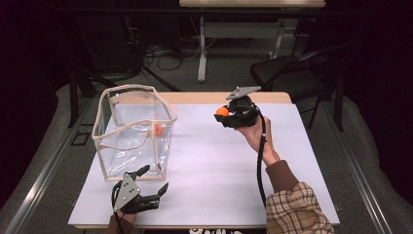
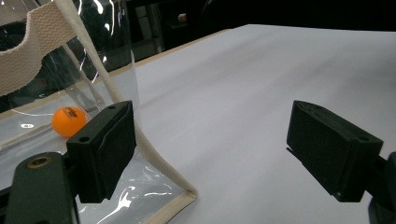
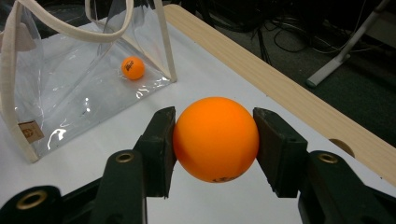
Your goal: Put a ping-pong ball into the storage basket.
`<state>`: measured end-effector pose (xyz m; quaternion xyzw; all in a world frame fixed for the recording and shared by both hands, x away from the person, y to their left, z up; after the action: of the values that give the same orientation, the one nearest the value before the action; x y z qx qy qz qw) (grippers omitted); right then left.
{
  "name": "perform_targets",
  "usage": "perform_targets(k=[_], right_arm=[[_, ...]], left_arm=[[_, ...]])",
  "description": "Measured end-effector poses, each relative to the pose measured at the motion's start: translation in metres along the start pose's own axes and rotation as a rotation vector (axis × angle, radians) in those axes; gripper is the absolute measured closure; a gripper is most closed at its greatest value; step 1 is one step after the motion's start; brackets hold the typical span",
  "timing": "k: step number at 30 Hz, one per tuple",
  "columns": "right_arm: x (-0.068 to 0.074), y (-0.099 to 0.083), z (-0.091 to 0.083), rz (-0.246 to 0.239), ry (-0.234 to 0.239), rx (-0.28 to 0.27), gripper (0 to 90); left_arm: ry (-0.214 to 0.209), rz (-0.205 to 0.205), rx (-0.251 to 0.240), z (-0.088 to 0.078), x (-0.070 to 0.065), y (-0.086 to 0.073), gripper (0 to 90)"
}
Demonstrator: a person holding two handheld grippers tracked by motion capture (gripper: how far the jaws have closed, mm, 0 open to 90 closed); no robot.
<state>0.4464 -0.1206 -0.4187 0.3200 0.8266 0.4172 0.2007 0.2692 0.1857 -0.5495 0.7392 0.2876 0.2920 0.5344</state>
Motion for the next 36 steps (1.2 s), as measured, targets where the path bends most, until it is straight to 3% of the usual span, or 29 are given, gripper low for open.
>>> perform_targets(k=[36], right_arm=[[0.011,0.018,0.013,-0.021,0.018,-0.012,50.9]], left_arm=[[-0.002,-0.003,-0.001,0.001,0.0,0.0,15.8]])
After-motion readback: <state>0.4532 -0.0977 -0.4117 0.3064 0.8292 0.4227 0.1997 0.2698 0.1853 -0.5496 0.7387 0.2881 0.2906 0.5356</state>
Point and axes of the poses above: each handheld gripper's, and its own axes: z roughly forward along the jaws, y roughly out of its top, x roughly to its left, the point moved 3 cm from there along z, roughly forward along the jaws
